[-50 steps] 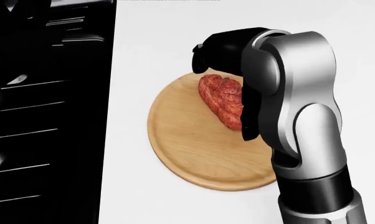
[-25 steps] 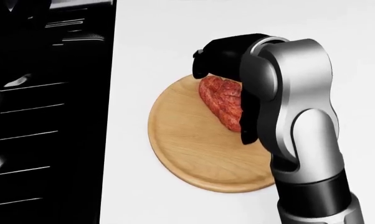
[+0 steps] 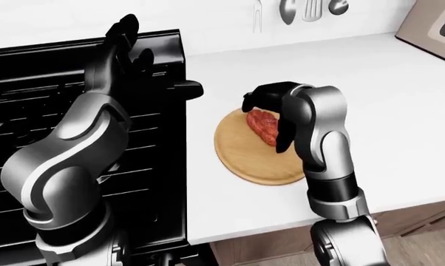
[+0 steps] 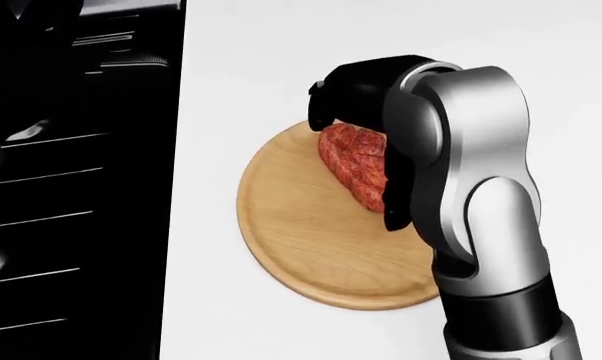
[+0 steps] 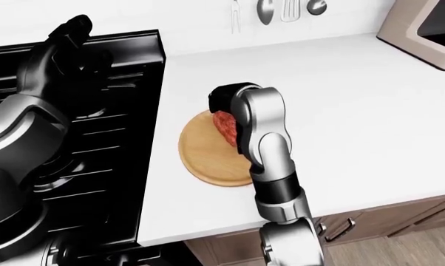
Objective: Pick the steak from the plate and place it in the pan.
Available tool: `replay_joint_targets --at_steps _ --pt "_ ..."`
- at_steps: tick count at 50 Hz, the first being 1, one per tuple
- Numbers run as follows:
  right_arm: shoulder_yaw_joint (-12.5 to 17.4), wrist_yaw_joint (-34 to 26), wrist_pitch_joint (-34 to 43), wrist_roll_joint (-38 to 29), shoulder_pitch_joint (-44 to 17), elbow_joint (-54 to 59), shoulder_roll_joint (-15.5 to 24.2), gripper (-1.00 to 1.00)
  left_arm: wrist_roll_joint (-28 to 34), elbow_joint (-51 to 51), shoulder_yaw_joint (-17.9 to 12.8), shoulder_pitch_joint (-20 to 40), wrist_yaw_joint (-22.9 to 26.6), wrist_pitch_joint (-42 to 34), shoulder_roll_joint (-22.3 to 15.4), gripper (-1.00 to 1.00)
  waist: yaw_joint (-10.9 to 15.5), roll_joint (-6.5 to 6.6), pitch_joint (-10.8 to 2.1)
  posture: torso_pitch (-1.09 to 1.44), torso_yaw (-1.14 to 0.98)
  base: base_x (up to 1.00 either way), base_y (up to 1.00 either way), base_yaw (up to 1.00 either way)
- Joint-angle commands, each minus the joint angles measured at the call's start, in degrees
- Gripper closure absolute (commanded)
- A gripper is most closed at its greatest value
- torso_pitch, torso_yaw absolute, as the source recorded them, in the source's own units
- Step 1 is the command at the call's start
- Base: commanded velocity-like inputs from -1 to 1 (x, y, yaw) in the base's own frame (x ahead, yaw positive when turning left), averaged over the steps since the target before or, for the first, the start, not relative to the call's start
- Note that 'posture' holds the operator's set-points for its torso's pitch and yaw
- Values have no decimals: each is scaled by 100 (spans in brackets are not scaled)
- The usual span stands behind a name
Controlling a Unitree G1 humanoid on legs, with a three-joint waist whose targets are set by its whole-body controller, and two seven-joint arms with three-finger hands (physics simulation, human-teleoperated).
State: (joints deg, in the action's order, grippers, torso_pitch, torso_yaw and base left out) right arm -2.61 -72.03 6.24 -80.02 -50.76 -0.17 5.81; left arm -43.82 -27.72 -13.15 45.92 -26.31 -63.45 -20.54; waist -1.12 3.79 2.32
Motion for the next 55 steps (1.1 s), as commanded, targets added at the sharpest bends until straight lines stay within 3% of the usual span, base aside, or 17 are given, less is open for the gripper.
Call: replay_joint_targets --at_steps 1,15,16,33,35,53,55 --pt "18 99 -16 -10 -164 -153 9 -44 21 -126 -74 158 9 168 -49 -100 -12 -16 -129 0 0 0 0 0" --pt "9 228 -63 -24 -137 -108 -20 -40 17 -133 -87 176 0 139 -42 -100 -13 -26 -131 0 0 0 0 0" --pt "7 248 -61 -25 -133 -100 -26 -28 19 -127 -88 168 6 148 -45 -100 -13 -28 -130 0 0 0 0 0" --pt "4 295 -61 -16 -186 -20 -29 -36 29 -99 -86 179 14 160 -51 -100 -10 -29 -131 0 0 0 0 0" --pt "0 283 -55 -20 -203 -21 -29 -24 21 -97 -89 190 9 151 -53 -100 -11 -31 -129 0 0 0 0 0" --pt "-10 351 -60 -45 -191 2 -34 -22 19 -125 -87 163 8 156 -49 -100 -10 -26 -131 0 0 0 0 0" --pt "3 378 -74 -31 -228 39 -20 14 11 -130 -90 172 -4 144 -48 -100 -12 -26 -130 0 0 0 0 0"
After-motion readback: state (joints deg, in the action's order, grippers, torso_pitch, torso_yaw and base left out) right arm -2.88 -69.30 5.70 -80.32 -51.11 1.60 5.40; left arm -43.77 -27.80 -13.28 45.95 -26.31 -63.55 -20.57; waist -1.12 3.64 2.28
